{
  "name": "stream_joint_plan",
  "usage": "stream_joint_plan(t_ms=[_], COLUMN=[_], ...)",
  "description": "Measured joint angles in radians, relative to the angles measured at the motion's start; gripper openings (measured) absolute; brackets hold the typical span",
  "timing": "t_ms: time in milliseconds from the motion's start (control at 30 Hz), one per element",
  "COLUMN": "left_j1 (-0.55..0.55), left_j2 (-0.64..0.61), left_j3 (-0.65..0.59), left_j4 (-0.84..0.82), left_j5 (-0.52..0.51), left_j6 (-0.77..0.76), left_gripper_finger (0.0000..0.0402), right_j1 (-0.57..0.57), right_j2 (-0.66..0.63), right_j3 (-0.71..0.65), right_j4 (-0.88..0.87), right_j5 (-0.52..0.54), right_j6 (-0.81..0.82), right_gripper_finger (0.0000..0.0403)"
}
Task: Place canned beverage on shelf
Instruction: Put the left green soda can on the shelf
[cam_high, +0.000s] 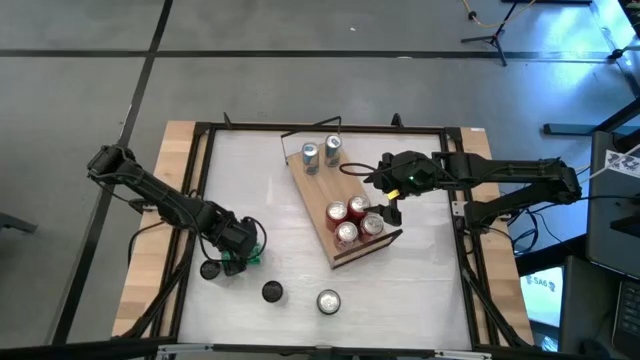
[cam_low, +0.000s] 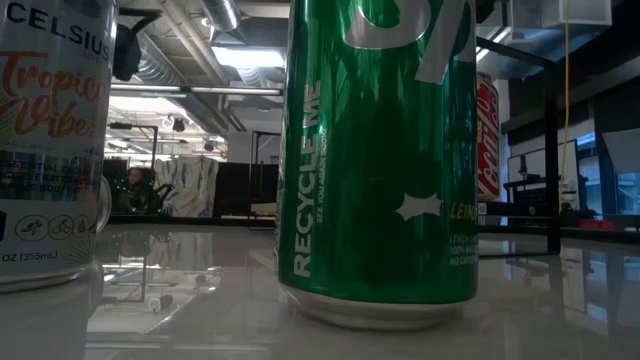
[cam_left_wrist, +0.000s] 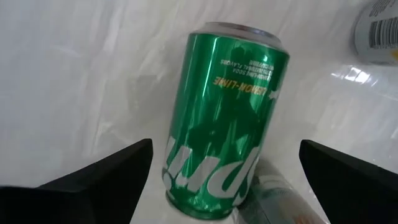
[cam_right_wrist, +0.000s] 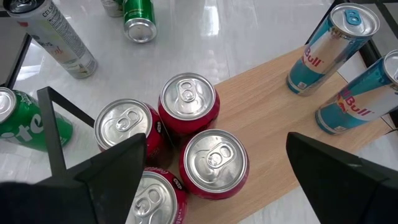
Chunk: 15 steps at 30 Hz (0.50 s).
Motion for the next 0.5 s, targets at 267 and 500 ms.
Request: stream_joint_plan(t_ms=[267, 500], left_j1=[0.0, 0.0], left_j2=[0.0, 0.0], left_j3=[-0.058, -0.103], left_j4=[0.091, 0.134], left_j5=[-0.012, -0.016], left_j6=[0.001, 0.001], left_gripper_finger=[0.0394, 0.0394], right_j1=[0.0, 0.0], right_j2=[0.0, 0.0], right_j3=[0.0, 0.0], right_j4=[0.0, 0.0], right_j5=[0.0, 0.0], right_j6=[0.0, 0.0], right_gripper_finger=[0.0379, 0.0379])
